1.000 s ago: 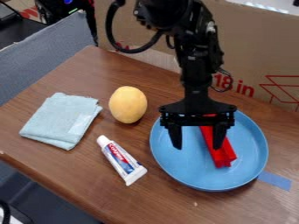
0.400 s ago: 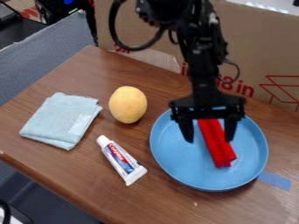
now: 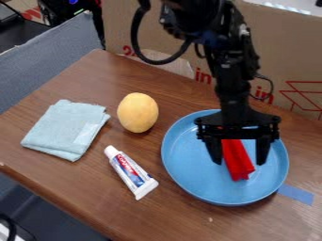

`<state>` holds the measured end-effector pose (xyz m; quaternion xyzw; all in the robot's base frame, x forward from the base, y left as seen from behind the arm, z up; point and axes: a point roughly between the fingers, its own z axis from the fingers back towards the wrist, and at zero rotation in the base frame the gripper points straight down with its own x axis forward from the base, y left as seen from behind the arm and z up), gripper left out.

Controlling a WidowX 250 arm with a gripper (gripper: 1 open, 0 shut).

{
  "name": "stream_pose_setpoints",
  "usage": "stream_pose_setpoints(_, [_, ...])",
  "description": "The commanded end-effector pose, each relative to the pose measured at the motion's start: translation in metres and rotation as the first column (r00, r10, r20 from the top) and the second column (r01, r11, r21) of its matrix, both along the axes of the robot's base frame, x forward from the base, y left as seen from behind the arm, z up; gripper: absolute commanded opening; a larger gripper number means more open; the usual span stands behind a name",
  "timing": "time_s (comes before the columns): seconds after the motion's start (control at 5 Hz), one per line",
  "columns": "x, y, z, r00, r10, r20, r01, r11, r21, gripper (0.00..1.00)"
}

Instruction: Move the red object from the blue plate to the table

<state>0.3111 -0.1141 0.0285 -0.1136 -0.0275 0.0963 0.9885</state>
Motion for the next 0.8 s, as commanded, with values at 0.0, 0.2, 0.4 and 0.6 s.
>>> stream_pose_setpoints(0.0, [0.008, -0.002, 0.008, 0.999, -0.006, 0.04, 0.006, 1.0, -0.001, 0.0])
stream_pose_setpoints(0.2, [-0.008, 0.003, 0.004, 0.998, -0.008, 0.062, 0.008, 1.0, 0.009, 0.0])
stream_pose_setpoints(0.4, [-0.005, 0.005, -0.003, 0.998, -0.025, 0.059, 0.023, 0.999, 0.028, 1.0])
stream_pose_setpoints(0.6, [-0.012, 0.006, -0.002, 0.998, -0.038, 0.047, 0.036, 0.999, 0.029, 1.0])
